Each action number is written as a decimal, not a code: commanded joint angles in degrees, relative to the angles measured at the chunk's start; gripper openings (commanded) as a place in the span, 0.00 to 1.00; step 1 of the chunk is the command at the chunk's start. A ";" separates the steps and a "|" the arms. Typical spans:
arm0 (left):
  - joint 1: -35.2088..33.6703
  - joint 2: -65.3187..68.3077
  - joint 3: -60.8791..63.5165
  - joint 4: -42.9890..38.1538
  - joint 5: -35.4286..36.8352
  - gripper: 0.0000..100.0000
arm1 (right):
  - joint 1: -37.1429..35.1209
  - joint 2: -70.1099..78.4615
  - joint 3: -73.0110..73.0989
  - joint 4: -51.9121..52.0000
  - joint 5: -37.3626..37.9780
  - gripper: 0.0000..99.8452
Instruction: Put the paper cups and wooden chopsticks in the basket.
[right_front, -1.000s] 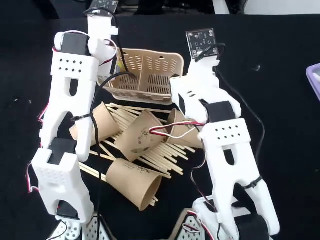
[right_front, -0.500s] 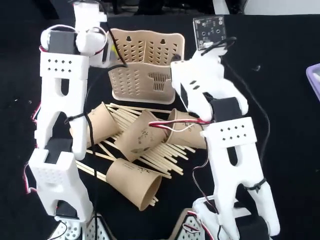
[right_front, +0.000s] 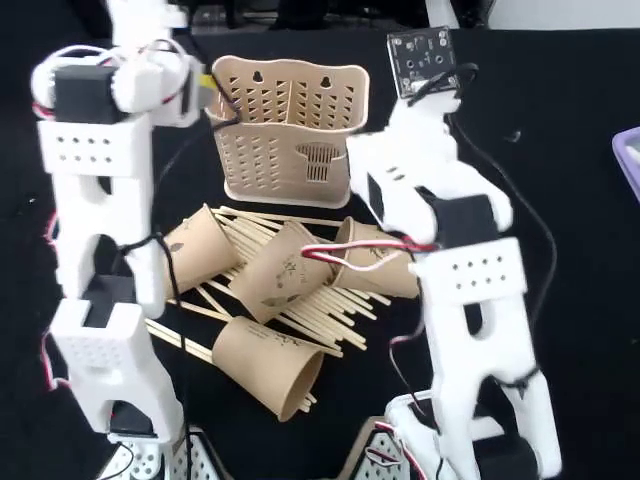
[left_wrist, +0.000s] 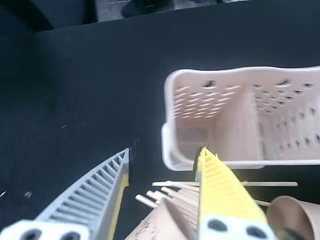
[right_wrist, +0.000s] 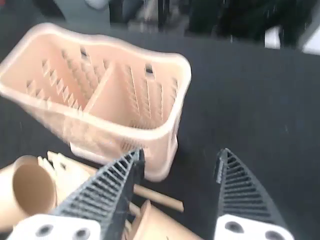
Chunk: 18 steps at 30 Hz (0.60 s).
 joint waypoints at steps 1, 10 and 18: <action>-3.91 -8.18 4.88 0.44 -0.44 0.22 | 1.05 -6.29 -3.12 6.24 0.62 0.24; -9.80 -34.46 50.24 -4.31 -0.70 0.22 | 0.88 -18.07 15.87 5.45 4.13 0.24; -12.53 -54.86 96.92 -27.43 -0.35 0.22 | 0.70 -19.30 35.47 -11.96 3.25 0.24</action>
